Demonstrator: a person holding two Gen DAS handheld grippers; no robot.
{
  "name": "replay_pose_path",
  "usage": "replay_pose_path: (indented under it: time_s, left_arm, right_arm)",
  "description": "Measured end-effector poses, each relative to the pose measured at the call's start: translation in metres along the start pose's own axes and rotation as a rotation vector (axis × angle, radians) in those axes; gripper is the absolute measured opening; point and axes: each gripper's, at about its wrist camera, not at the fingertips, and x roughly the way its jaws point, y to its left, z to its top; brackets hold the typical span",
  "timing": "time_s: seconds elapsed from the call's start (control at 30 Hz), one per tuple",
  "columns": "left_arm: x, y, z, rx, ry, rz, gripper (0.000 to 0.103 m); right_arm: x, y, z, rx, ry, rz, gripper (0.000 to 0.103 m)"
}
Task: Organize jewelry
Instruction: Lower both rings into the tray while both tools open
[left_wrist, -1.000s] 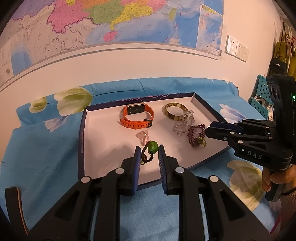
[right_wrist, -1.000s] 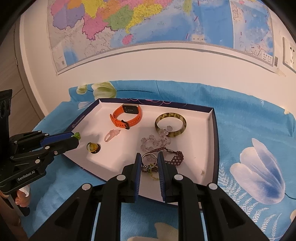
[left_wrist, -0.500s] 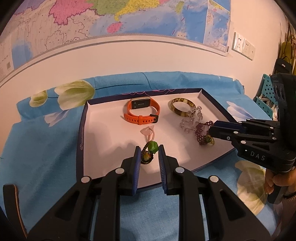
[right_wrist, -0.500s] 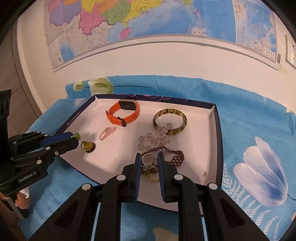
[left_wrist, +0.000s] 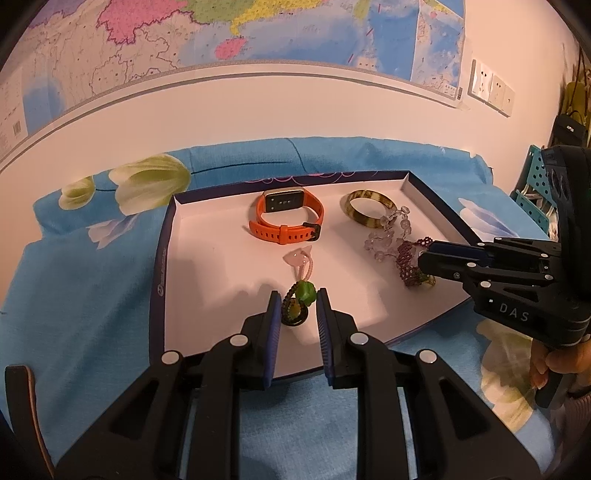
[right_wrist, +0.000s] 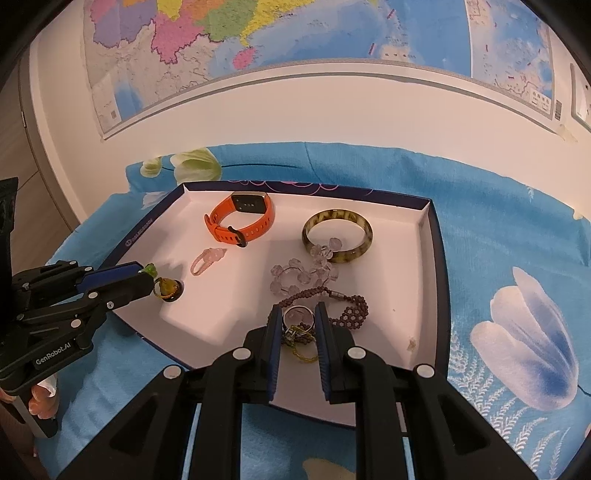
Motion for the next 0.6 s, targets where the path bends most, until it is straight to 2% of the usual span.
replay_pose_path:
  time_s: [0.4,0.5,0.57,0.6]
  left_arm:
    - [0.0047,-0.0003,-0.0014,0.002,0.008,0.018,0.022]
    - [0.0042,-0.0003,-0.0022,-0.001,0.006,0.024,0.035]
    - [0.0009,-0.0011,-0.0035,0.004,0.000,0.021,0.036]
    - [-0.0005,-0.0007,-0.0038,0.005,-0.003,0.018,0.042]
  right_arm:
    - [0.0064,-0.0001,-0.0011,0.001,0.008,-0.012,0.018]
    - [0.0064,0.0001,-0.0016,0.002,0.006,-0.014,0.020]
    - [0.0039,0.0004,-0.0023,0.006,-0.002,-0.013,0.026]
    - [0.0012,0.0011,-0.0028,0.006,-0.010,-0.011,0.028]
